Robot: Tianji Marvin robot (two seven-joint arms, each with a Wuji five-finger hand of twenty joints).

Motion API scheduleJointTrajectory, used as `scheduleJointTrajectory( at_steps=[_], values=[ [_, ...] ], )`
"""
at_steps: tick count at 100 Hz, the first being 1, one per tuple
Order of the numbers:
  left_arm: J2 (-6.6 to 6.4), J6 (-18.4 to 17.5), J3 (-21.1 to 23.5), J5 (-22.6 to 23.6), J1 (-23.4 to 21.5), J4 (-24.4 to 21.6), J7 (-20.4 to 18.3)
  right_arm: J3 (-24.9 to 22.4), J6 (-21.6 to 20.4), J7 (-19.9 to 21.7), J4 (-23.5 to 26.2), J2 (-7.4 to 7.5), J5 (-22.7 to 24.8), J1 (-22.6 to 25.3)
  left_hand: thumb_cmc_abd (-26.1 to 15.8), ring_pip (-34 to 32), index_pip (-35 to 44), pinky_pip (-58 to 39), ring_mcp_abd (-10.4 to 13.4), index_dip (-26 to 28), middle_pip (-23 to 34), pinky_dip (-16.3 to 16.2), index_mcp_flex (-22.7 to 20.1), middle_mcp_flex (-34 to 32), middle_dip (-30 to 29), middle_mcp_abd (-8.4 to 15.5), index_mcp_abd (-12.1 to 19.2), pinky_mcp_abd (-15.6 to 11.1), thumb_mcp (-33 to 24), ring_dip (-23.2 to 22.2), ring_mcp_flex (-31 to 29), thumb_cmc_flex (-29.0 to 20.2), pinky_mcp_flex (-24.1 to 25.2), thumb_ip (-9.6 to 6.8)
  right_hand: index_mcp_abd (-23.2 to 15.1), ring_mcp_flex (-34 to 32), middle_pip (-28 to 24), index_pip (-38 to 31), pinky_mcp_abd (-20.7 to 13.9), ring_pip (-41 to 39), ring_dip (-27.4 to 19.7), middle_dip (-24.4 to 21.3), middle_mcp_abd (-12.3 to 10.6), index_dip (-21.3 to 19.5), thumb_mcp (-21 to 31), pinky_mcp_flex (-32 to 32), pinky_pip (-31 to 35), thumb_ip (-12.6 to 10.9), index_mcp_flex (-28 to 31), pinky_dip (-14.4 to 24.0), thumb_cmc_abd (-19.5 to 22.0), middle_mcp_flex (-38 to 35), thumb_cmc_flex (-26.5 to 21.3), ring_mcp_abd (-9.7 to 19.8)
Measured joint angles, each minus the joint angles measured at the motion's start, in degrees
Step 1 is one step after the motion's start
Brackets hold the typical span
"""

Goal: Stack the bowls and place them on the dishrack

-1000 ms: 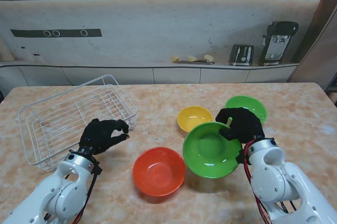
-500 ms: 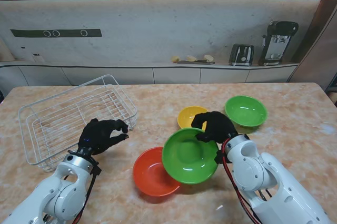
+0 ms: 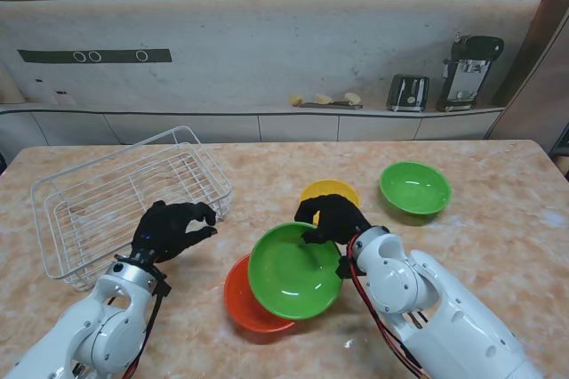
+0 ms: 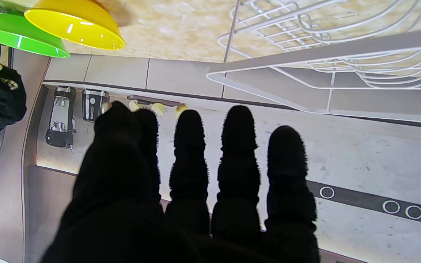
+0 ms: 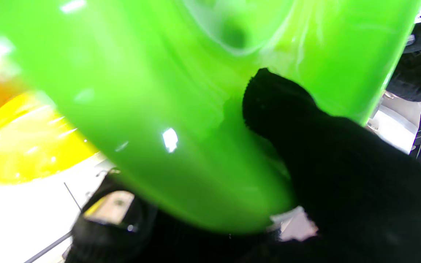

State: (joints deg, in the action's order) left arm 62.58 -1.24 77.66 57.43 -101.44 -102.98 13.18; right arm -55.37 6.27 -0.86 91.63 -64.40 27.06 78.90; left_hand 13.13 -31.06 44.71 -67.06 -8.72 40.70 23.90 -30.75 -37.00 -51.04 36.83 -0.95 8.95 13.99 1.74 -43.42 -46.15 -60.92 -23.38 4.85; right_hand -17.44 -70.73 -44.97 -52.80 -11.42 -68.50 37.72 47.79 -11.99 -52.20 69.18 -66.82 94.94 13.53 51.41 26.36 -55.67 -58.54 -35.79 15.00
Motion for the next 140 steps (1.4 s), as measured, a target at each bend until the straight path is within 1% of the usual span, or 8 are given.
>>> scheduleJointTrajectory(
  at_steps=[46, 61, 79, 105, 118, 126, 134, 140],
  values=[
    [0.05, 0.01, 0.38, 0.0, -0.45, -0.35, 0.23, 5.29, -0.14, 0.31, -4.32, -1.09, -2.64, -4.5, 0.0, 0.0, 0.0, 0.0, 0.0, 0.0, 0.0, 0.0, -0.01, 0.0, 0.0, 0.0, 0.0, 0.17, 0.0, 0.0, 0.0, 0.0, 0.0, 0.0, 0.34, -0.1, 0.0, 0.58, -0.27, -0.02, 0.01, -1.49, 0.09, 1.61, -1.23, -0.04, 0.0, -0.01, -0.16, 0.44, 1.53, 0.05, 0.0, 0.3],
    [0.05, 0.01, 0.45, 0.0, -0.52, -0.41, 0.19, 6.37, -0.19, 0.53, -5.43, -1.36, -3.5, -5.38, 0.0, 0.0, 0.0, 0.0, 0.0, 0.0, 0.0, 0.0, -0.01, 0.0, 0.0, 0.0, 0.0, 0.18, 0.0, 0.0, 0.0, 0.0, 0.0, 0.0, 0.43, -0.23, 0.0, 0.91, -0.41, -0.02, 0.01, -2.37, 0.41, 3.7, -2.36, -0.04, 0.0, -0.01, -0.19, 0.44, 2.48, 0.09, 0.0, 0.53],
    [0.05, 0.01, 0.46, -0.03, -0.54, -0.55, 0.05, 7.88, -0.29, 1.08, -6.87, -1.61, -4.71, -6.71, 0.0, 0.0, 0.0, 0.0, -0.01, 0.0, 0.0, 0.0, -0.01, 0.0, 0.0, 0.0, 0.0, 0.2, 0.0, 0.0, 0.0, 0.0, 0.0, 0.0, 0.89, -0.62, 0.04, 0.94, -0.47, 0.51, 0.01, -3.19, 0.46, 9.06, -3.86, -0.04, -0.01, -0.16, -1.18, 0.43, 4.82, 0.21, 0.0, 0.68],
    [0.05, 0.02, 0.42, -0.06, -0.54, -0.59, 0.04, 9.62, -0.61, 1.35, -9.33, -2.2, -6.59, -8.51, 0.0, 0.0, 0.0, 0.0, -0.01, 0.0, 0.0, 0.0, -0.01, 0.0, 0.0, 0.0, 0.0, 0.21, 0.0, 0.0, 0.0, 0.0, 0.0, 0.0, 0.91, -0.67, 1.46, 1.33, -0.21, 3.71, -0.11, -5.08, 0.68, 13.83, -5.89, 0.14, -1.65, -0.24, -2.2, -3.15, 7.33, 1.33, 0.03, 0.69],
    [0.05, 0.04, 0.41, -0.06, -0.55, -0.62, 0.04, 10.31, -0.8, 1.9, -10.1, -2.28, -6.66, -9.18, 0.0, 0.0, 0.0, 0.0, -0.01, 0.0, 0.0, 0.0, -0.01, 0.0, 0.0, 0.0, 0.0, 0.21, 0.0, 0.0, 0.0, 0.0, 0.0, 0.0, 0.94, 0.73, 2.79, 1.33, 1.5, 6.36, -1.49, -6.09, 0.69, 15.45, -6.37, 1.58, -3.67, -0.7, -3.4, -6.35, 8.73, 1.54, 0.12, -1.16],
    [0.05, 0.06, 0.41, -0.03, -0.56, -0.66, 0.04, 10.57, -0.92, 2.07, -10.45, -2.32, -6.71, -9.44, 0.0, 0.0, 0.0, 0.0, -0.01, 0.0, 0.0, 0.0, -0.01, 0.0, 0.0, 0.0, 0.0, 0.22, 0.0, 0.0, 0.0, 0.0, 0.0, 0.0, 0.88, 1.91, 3.66, 1.3, 3.42, 9.6, -3.99, -7.03, 0.69, 16.61, -6.54, 2.57, -5.87, -0.88, -4.0, -8.54, 9.63, 1.89, 0.33, -3.02],
    [0.05, 0.07, 0.41, -0.02, -0.57, -0.69, 0.05, 10.75, -1.2, 2.46, -10.65, -2.32, -6.74, -9.65, 0.0, 0.0, 0.0, 0.0, -0.01, 0.0, 0.0, 0.0, -0.01, 0.0, 0.0, 0.0, 0.0, 0.23, 0.0, 0.0, 0.0, 0.0, 0.0, 0.0, -0.35, 4.48, 5.39, 0.9, 4.99, 14.78, -7.69, -7.09, 0.69, 18.15, -6.5, 3.83, -8.71, -2.99, -4.97, -11.75, 11.0, 2.91, 0.94, -4.46],
    [0.05, 0.08, 0.42, -0.02, -0.57, -0.71, 0.05, 10.8, -1.54, 2.67, -10.73, -2.31, -6.64, -9.75, 0.0, 0.0, 0.0, 0.0, -0.02, 0.0, 0.0, 0.0, -0.01, 0.0, 0.0, 0.0, 0.0, 0.23, 0.0, 0.0, 0.0, 0.0, 0.0, 0.0, -1.25, 5.83, 6.63, 0.61, 5.6, 16.44, -9.67, -7.48, 0.69, 19.61, -5.64, 4.79, -10.35, -3.13, -5.57, -13.52, 11.79, 3.79, 1.52, -5.01]
  ],
)
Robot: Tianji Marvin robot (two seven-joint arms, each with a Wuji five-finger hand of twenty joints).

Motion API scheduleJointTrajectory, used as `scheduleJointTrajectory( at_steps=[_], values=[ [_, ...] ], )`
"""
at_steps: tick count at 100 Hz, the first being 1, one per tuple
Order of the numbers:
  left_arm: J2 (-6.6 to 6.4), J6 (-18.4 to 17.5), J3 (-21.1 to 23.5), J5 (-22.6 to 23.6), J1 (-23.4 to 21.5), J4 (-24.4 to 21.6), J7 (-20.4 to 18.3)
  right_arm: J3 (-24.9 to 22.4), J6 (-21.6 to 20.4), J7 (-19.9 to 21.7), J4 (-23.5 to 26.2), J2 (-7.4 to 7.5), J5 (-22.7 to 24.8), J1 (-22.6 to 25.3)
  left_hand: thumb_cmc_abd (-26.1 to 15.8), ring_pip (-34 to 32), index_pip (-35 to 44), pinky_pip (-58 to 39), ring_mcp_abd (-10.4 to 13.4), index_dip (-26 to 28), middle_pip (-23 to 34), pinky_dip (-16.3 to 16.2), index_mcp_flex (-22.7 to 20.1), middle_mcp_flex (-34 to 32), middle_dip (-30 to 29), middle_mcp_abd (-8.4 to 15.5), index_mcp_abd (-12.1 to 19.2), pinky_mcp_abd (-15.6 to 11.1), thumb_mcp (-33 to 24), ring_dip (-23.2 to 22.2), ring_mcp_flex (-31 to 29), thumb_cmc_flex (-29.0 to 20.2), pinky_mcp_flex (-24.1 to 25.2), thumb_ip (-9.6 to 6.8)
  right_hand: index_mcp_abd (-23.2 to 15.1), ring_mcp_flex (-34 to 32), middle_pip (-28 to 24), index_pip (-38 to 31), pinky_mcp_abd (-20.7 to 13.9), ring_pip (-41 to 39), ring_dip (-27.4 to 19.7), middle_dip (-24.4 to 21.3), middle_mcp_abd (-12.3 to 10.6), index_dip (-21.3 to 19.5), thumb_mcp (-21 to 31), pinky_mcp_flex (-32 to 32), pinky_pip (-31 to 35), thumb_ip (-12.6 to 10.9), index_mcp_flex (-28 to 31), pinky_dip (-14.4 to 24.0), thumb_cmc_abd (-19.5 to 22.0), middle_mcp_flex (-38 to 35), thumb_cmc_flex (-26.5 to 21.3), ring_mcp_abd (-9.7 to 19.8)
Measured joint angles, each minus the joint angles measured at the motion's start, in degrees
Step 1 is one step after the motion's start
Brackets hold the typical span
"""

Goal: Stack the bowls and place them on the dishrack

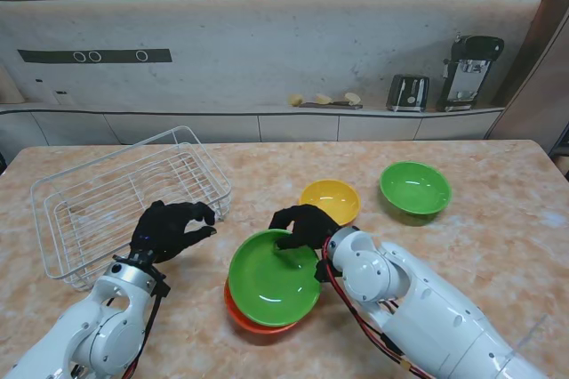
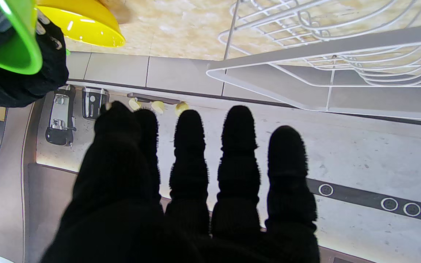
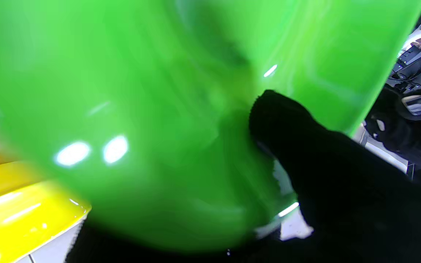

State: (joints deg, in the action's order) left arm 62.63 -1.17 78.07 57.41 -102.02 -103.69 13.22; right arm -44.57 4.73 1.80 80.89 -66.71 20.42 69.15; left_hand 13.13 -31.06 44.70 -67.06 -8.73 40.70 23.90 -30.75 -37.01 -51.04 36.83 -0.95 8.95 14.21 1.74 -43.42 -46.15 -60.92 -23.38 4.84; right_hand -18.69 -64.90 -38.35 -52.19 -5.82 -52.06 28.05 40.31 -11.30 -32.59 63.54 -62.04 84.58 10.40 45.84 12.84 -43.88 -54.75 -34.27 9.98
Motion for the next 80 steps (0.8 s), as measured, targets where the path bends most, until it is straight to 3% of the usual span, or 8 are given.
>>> scheduleJointTrajectory(
  at_steps=[14, 45, 57, 80],
  values=[
    [0.0, 0.0, 0.0, 0.0, -0.01, -0.01, 0.01, 0.01, -0.85, 0.36, -0.03, 0.07, 0.12, -0.07, 0.0, 0.0, 0.0, 0.01, 0.0, 0.0, 0.0, 0.0, 0.0, 0.0, 0.0, 0.0, 0.0, 0.0, 0.0, 0.0, 0.0, 0.0, 0.0, 0.0, -2.12, 4.05, 3.38, -0.17, 2.37, 6.47, -2.21, -2.21, 0.01, 3.56, 1.5, 4.32, -3.04, -1.88, -2.03, -1.42, 1.32, 1.83, 0.82, -2.64],
    [0.0, 0.0, 0.01, 0.0, -0.01, -0.03, 0.01, 0.05, -1.87, 0.72, -0.04, 0.27, 0.99, -0.2, 0.0, 0.0, 0.0, 0.01, 0.0, 0.0, 0.0, 0.0, 0.0, 0.0, 0.0, 0.0, 0.0, 0.0, 0.0, 0.0, 0.0, 0.0, 0.0, 0.0, -2.03, 9.47, 5.63, 0.69, 5.96, 13.85, -3.04, -8.76, 0.02, 6.74, 1.07, 10.79, -4.61, -2.82, -5.73, -1.43, 1.74, 5.71, 5.32, -4.09],
    [0.0, 0.0, 0.01, 0.0, -0.01, -0.03, 0.05, 0.06, -2.13, 0.65, -0.03, 0.31, 1.52, -0.23, 0.0, 0.0, 0.0, 0.01, 0.0, 0.0, 0.0, 0.0, 0.0, 0.0, 0.0, 0.0, 0.0, 0.0, 0.0, 0.0, 0.0, 0.0, 0.0, 0.0, -1.66, 12.91, 6.25, 3.58, 8.69, 17.44, -3.76, -12.86, 0.02, 6.74, -1.0, 16.02, -7.39, -2.94, -7.17, -0.64, 3.1, 8.32, 7.69, -5.34],
    [0.0, 0.0, 0.01, 0.0, -0.01, -0.03, 0.05, -0.49, -2.29, 0.47, 0.79, 0.64, 5.02, 0.08, 0.0, 0.0, 0.0, 0.01, 0.0, 0.0, 0.0, 0.0, 0.0, 0.0, 0.0, 0.0, 0.0, 0.01, 0.0, 0.0, 0.0, 0.0, 0.0, 0.0, -0.62, 19.68, 10.18, 11.19, 13.76, 24.01, -5.75, -15.89, 0.65, 3.73, -6.73, 29.62, -15.6, -6.37, -8.51, 2.09, 8.45, 12.72, 13.63, -7.21]
  ],
)
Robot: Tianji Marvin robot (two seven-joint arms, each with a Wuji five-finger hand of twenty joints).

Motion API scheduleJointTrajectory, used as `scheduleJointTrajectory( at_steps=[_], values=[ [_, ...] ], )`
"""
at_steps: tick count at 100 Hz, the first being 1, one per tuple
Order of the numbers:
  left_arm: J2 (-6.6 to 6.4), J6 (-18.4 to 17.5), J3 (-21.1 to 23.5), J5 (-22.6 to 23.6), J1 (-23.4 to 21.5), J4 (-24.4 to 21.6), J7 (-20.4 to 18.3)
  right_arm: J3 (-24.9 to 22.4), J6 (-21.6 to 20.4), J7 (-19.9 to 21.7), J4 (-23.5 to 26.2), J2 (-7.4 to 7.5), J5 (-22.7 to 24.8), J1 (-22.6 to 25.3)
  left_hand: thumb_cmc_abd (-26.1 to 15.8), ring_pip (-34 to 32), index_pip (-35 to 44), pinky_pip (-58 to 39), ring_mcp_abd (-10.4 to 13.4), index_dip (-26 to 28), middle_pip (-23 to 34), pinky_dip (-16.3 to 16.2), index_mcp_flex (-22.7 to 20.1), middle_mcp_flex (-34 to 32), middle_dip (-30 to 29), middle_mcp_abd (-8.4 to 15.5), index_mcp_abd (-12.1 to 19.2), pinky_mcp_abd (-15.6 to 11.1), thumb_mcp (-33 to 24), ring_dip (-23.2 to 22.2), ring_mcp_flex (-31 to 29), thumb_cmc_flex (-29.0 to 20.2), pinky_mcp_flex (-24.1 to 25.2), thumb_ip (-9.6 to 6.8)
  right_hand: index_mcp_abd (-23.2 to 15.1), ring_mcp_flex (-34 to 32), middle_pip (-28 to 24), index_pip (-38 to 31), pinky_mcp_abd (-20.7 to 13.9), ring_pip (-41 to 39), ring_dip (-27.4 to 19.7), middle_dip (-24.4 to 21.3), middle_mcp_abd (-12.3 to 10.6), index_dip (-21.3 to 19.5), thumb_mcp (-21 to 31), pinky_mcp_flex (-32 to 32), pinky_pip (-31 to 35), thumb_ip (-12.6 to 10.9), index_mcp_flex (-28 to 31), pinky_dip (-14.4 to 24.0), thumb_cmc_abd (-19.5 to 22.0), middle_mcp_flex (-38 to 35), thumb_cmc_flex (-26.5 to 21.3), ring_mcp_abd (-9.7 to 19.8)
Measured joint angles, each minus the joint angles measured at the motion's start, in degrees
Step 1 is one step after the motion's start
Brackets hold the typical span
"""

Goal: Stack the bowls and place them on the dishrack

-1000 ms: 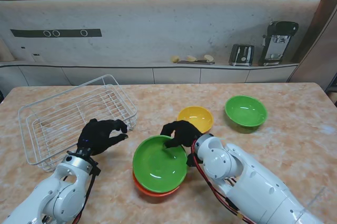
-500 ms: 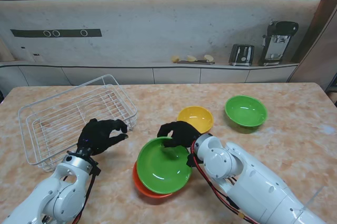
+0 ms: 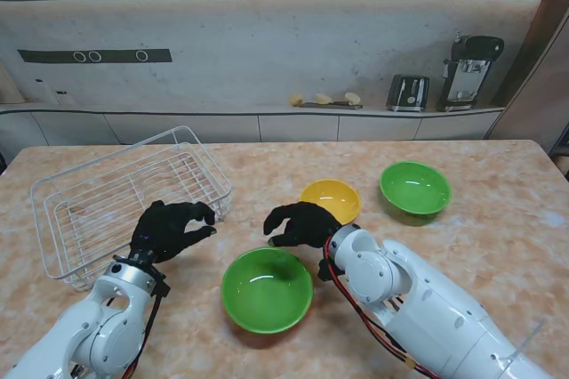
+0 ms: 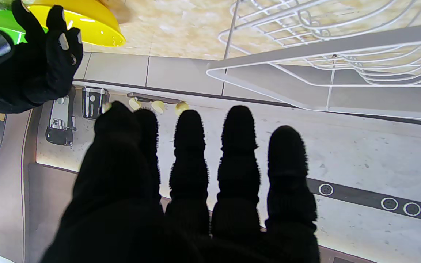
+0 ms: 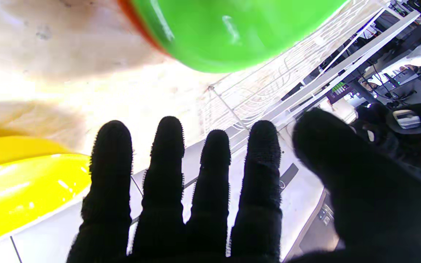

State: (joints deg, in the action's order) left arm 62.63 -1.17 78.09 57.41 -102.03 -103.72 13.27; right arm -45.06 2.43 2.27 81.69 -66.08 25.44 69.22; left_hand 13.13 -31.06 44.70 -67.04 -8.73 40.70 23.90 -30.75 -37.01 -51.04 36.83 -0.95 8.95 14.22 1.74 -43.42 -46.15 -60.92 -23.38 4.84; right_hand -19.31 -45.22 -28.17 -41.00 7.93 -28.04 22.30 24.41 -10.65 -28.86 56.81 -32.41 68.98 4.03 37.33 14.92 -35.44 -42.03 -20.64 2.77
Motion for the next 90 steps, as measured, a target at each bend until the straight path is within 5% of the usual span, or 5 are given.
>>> scheduleJointTrajectory(
  at_steps=[19, 69, 90],
  values=[
    [0.0, -0.01, 0.0, 0.0, 0.0, 0.0, -0.06, -2.11, 0.16, -0.25, 2.33, 0.45, 1.43, 1.59, 0.0, 0.0, 0.0, 0.0, 0.0, 0.0, 0.0, 0.0, 0.0, 0.0, 0.0, 0.0, 0.0, 0.0, 0.0, 0.0, 0.0, 0.0, 0.0, 0.0, 0.59, 2.32, 1.29, 1.98, 1.42, 2.02, -0.21, -0.68, 0.16, -1.37, -1.71, 5.01, -2.59, -0.72, -0.63, 0.75, 1.58, 1.04, 1.38, -0.16],
    [-0.01, -0.24, -0.16, 0.03, 0.09, 0.02, -0.12, -10.71, 2.37, -0.18, 7.87, 1.96, 10.92, 7.63, 0.0, 0.0, 0.0, 0.0, -0.01, 0.0, 0.0, 0.0, -0.01, 0.0, 0.0, 0.0, 0.0, 0.01, 0.0, 0.0, 0.0, 0.0, 0.0, 0.0, 0.59, 2.24, 1.27, 2.1, 1.55, 2.36, -0.22, -0.78, 0.17, -1.51, -2.49, 6.48, -4.19, -0.73, -0.5, 1.34, 1.62, 0.96, 1.38, -0.16],
    [-0.05, -0.2, -0.46, 0.01, 0.26, 0.02, -0.68, -15.76, 3.51, 0.32, 10.12, 2.75, 14.88, 11.15, 0.0, 0.0, -0.01, 0.0, -0.02, 0.0, 0.0, 0.0, -0.01, 0.0, 0.0, 0.0, 0.0, 0.01, 0.0, 0.0, 0.0, 0.0, 0.0, 0.0, 1.38, 1.77, 1.27, 1.95, -0.69, 2.47, -0.42, -0.78, 0.17, -1.51, -2.49, 6.4, -5.34, -0.73, 0.42, 1.35, 1.62, 0.87, 1.38, 0.58]
  ],
)
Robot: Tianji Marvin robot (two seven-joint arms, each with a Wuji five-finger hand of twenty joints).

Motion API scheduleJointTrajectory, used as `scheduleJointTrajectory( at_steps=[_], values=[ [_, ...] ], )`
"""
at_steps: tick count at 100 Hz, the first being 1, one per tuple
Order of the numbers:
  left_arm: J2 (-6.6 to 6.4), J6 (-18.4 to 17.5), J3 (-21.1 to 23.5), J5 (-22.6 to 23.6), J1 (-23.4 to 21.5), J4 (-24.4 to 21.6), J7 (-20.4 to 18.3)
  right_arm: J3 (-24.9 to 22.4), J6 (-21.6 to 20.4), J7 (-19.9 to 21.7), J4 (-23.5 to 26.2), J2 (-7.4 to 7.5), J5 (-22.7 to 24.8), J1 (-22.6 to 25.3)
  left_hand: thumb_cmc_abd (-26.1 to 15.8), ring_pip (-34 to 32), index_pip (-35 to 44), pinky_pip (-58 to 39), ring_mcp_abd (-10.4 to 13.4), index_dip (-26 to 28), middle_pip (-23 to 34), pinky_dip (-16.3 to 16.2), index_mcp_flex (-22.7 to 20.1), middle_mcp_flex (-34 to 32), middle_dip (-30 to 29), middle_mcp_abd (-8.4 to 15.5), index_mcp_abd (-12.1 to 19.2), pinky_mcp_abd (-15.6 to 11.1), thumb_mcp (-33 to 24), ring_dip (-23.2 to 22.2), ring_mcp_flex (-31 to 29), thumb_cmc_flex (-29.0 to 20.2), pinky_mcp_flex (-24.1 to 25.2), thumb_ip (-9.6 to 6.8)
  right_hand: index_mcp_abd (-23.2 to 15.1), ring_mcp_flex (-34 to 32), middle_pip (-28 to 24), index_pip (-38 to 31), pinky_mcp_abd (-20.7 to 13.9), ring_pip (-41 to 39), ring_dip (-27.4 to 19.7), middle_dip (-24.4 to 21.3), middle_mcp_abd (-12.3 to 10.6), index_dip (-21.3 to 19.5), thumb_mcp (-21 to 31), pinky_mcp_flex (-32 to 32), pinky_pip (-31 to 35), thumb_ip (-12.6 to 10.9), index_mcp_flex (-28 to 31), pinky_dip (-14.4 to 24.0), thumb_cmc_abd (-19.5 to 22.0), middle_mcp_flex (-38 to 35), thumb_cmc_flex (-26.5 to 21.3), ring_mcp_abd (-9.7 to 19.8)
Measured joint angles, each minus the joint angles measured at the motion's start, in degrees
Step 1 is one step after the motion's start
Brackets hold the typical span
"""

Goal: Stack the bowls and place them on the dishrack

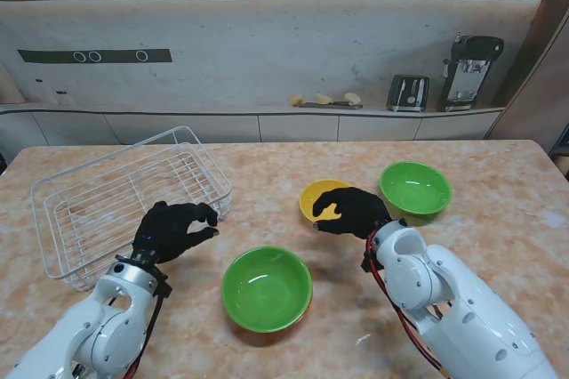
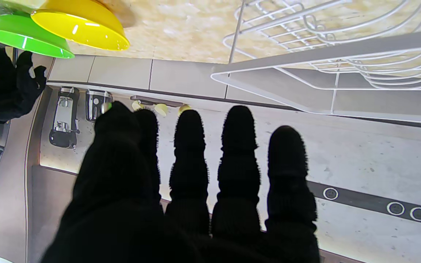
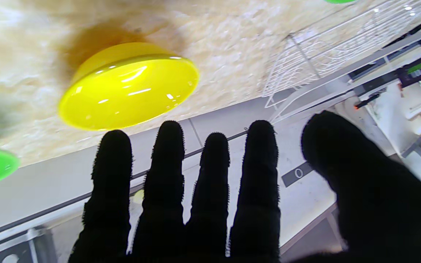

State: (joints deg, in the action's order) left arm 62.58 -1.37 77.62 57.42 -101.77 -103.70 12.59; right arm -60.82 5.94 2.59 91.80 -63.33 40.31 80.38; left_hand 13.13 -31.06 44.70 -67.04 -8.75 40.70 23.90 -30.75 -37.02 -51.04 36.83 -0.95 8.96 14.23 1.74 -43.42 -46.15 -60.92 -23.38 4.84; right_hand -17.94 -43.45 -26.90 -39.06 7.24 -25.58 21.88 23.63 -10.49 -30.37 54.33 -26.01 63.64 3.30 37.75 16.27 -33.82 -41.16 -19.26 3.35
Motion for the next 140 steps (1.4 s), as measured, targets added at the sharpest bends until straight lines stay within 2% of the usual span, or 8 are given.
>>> scheduleJointTrajectory(
  at_steps=[24, 28, 50, 84, 107, 140],
  values=[
    [-0.03, 0.0, -0.26, -0.09, 0.26, 0.01, -0.46, -5.2, 1.63, 0.09, 2.16, 0.78, 6.03, 3.64, 0.0, 0.0, 0.0, 0.0, 0.0, 0.0, 0.0, 0.0, 0.0, 0.0, 0.0, 0.0, 0.0, 0.01, 0.0, 0.0, 0.0, 0.0, 0.0, 0.0, 1.57, -0.27, 0.0, 0.6, -2.99, 1.49, -2.04, -0.01, 0.01, 0.0, 0.0, -0.73, -3.17, 0.0, 0.59, -0.21, 0.0, -0.02, 0.24, 0.81],
    [-0.03, 0.0, -0.29, -0.09, 0.31, 0.02, -0.54, -5.93, 2.05, 0.05, 2.49, 0.9, 6.9, 4.16, 0.0, 0.0, 0.0, 0.0, 0.0, 0.0, 0.0, 0.0, 0.0, 0.0, 0.0, 0.0, 0.0, 0.01, 0.0, 0.0, 0.0, 0.0, 0.0, 0.0, 2.19, -0.12, 0.0, 1.3, -3.55, 2.21, -2.84, -0.06, 0.01, 0.0, -0.31, -0.73, -3.91, -0.68, 0.65, -0.63, 0.0, -0.03, 0.7, 0.96],
    [-0.04, 0.05, -0.38, -0.09, 0.41, 0.02, -0.67, -9.75, 4.1, 1.79, 4.28, 1.66, 14.2, 6.54, 0.0, 0.0, 0.0, 0.0, -0.01, 0.0, 0.0, 0.0, 0.0, 0.0, 0.0, 0.0, 0.0, 0.01, 0.0, 0.0, 0.0, 0.0, 0.0, 0.0, 4.27, 2.35, 2.6, 5.05, -4.58, 6.76, -6.02, -2.93, 1.6, -0.62, -0.5, 0.18, -8.05, -0.68, 0.47, -2.45, -0.03, 0.01, 2.24, 1.3],
    [-0.05, 0.07, -0.46, -0.09, 0.47, 0.02, -0.7, -12.23, 6.59, 4.67, 3.69, 3.06, 24.86, 7.13, 0.0, 0.0, 0.0, 0.0, -0.03, 0.0, -0.01, 0.0, 0.0, 0.0, -0.01, 0.0, 0.0, 0.01, 0.0, 0.0, 0.0, 0.0, 0.0, 0.0, 9.25, 7.92, 5.43, 10.72, -5.29, 10.07, -8.32, -5.23, 3.87, 0.77, -4.95, 4.32, -12.33, -0.68, -5.46, -4.07, -0.18, 6.5, 3.57, 1.31],
    [-0.06, 0.07, -0.46, -0.07, 0.48, 0.01, -0.82, -11.05, 7.99, 4.04, -2.19, 3.43, 25.08, 3.97, 0.0, 0.0, -0.01, 0.0, -0.04, 0.0, -0.01, 0.0, 0.0, 0.0, -0.01, 0.0, 0.0, 0.02, 0.0, 0.0, 0.0, 0.0, 0.02, 0.0, 10.96, 11.42, 4.79, 12.52, -6.0, 11.82, -9.18, -6.12, 5.25, 1.86, -6.45, 6.33, -14.74, -0.68, -8.95, -5.26, -0.65, 11.19, 3.57, 1.27],
    [-0.08, 0.14, -0.55, -0.03, 0.5, 0.0, -0.94, -5.75, 9.59, -0.21, -11.95, 3.63, 23.52, -2.73, 0.0, 0.0, -0.01, 0.01, -0.04, 0.0, -0.01, 0.0, 0.0, 0.0, -0.01, 0.0, 0.0, 0.02, 0.0, 0.0, 0.0, 0.0, 0.09, 0.0, 12.17, 12.82, 2.92, 13.51, -7.01, 12.49, -9.81, -7.4, 6.1, 2.09, -7.09, 7.27, -16.65, -0.68, -11.55, -6.01, -1.55, 14.9, 3.57, 0.95]
  ],
)
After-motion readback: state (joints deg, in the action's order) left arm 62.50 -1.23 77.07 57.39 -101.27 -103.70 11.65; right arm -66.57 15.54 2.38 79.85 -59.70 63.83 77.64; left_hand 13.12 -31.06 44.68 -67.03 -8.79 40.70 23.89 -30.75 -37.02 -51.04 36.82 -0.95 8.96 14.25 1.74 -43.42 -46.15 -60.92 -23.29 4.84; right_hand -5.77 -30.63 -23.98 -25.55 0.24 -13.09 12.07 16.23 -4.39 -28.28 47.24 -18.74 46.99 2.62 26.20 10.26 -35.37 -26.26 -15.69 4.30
